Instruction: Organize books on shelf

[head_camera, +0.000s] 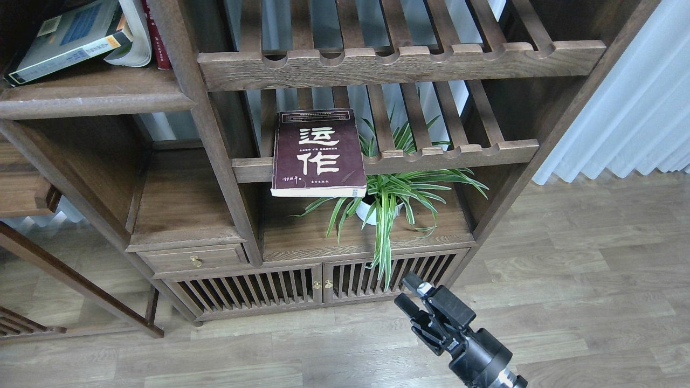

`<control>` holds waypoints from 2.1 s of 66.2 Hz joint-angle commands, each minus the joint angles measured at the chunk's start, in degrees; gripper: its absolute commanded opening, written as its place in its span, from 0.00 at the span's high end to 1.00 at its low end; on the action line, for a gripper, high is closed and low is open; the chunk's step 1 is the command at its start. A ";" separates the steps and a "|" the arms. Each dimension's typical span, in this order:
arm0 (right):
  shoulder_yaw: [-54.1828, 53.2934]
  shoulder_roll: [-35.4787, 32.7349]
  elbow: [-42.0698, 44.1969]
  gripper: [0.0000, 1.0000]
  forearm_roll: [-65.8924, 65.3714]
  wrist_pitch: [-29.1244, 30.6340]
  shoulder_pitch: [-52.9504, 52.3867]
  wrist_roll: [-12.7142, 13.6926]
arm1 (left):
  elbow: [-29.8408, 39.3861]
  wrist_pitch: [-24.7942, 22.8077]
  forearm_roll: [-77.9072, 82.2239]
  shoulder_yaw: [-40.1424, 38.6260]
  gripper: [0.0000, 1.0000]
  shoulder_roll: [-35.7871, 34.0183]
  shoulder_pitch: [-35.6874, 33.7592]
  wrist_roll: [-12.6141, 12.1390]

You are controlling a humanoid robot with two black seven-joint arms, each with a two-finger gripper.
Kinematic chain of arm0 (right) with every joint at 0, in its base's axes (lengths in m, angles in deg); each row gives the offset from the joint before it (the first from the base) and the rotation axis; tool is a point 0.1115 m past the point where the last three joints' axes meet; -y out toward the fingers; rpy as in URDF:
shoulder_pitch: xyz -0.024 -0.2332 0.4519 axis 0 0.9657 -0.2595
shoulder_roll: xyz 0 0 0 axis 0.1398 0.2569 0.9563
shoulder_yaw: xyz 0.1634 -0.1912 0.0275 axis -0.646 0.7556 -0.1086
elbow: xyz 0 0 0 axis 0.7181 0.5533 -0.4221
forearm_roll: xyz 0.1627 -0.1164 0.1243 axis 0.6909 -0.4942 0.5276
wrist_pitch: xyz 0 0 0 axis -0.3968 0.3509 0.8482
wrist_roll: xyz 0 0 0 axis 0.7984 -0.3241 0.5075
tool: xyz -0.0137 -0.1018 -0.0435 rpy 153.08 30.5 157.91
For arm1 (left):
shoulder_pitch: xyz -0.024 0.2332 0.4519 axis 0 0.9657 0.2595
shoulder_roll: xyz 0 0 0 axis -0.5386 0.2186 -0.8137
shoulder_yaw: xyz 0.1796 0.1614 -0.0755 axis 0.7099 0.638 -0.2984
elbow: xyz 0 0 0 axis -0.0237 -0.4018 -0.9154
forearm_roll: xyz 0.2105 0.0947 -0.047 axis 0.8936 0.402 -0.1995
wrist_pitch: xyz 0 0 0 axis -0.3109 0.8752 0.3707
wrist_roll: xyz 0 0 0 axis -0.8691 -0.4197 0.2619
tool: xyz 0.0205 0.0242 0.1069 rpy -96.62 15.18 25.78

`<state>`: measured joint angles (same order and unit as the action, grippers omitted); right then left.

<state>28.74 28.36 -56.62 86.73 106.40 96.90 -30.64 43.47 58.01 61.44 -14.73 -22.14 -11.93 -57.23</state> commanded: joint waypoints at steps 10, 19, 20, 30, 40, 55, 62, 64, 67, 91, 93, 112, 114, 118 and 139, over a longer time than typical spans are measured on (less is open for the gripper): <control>0.13 0.09 -0.01 0.16 0.16 0.00 0.00 -0.26 | -5.26 0.02 5.12 0.10 0.99 5.52 -0.35 0.02; 0.13 0.53 -0.01 0.17 0.16 0.00 0.00 -0.34 | -8.51 0.02 7.58 -0.60 0.99 11.05 -1.31 0.24; 0.22 0.62 -0.10 0.17 0.16 0.00 0.00 -0.26 | -8.77 0.02 7.75 -0.77 0.99 11.49 -1.40 0.68; 0.13 1.06 -0.10 0.17 0.16 0.00 0.00 -0.52 | -11.59 0.02 11.36 -0.08 0.98 14.84 -3.33 10.52; 0.31 1.76 -0.10 0.17 0.16 0.00 0.09 -1.75 | -15.10 0.02 11.53 0.28 0.98 17.12 -4.65 15.98; 0.57 2.37 -0.18 0.17 0.16 0.00 0.44 -1.93 | -16.33 0.15 10.92 -0.16 0.95 20.20 -3.51 19.58; 0.57 2.55 -0.27 0.17 0.16 0.00 0.53 -1.93 | -18.27 0.24 10.83 0.01 0.93 22.83 -2.63 24.15; 0.57 2.55 -0.27 0.17 0.16 0.00 0.53 -1.93 | -18.53 0.24 10.83 0.01 0.92 23.10 -2.55 24.33; 0.66 2.55 -0.27 0.17 0.16 0.00 0.53 -1.93 | -18.71 0.33 10.83 0.01 0.90 23.10 -2.46 24.33; 0.66 2.55 -0.36 0.16 0.16 0.00 0.79 -1.93 | -17.13 0.02 10.57 0.01 0.40 22.66 -0.88 23.36; 0.66 2.55 -0.36 0.16 0.16 0.00 0.88 -1.93 | -16.51 0.02 10.65 0.01 0.33 22.57 -0.35 23.27; 0.75 2.55 -0.45 0.16 -0.01 0.00 0.79 -1.93 | -4.91 0.02 10.22 -0.86 0.02 16.07 6.59 23.10; 0.75 2.55 -0.45 0.16 -0.01 0.00 0.79 -1.93 | -3.69 0.02 10.04 -0.86 0.01 14.58 7.38 23.10; 0.75 2.55 -0.45 0.16 -0.01 0.00 0.88 -1.93 | -1.66 0.02 9.16 -1.04 0.01 12.12 8.53 23.10; 3.29 2.55 -0.45 0.16 -0.37 0.00 1.05 -1.93 | 15.04 0.02 -14.21 -1.39 0.01 -3.79 17.93 18.35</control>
<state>30.33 30.91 -57.07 86.51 106.39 98.04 -32.58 52.70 58.02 57.00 -16.20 -21.45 2.76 -37.01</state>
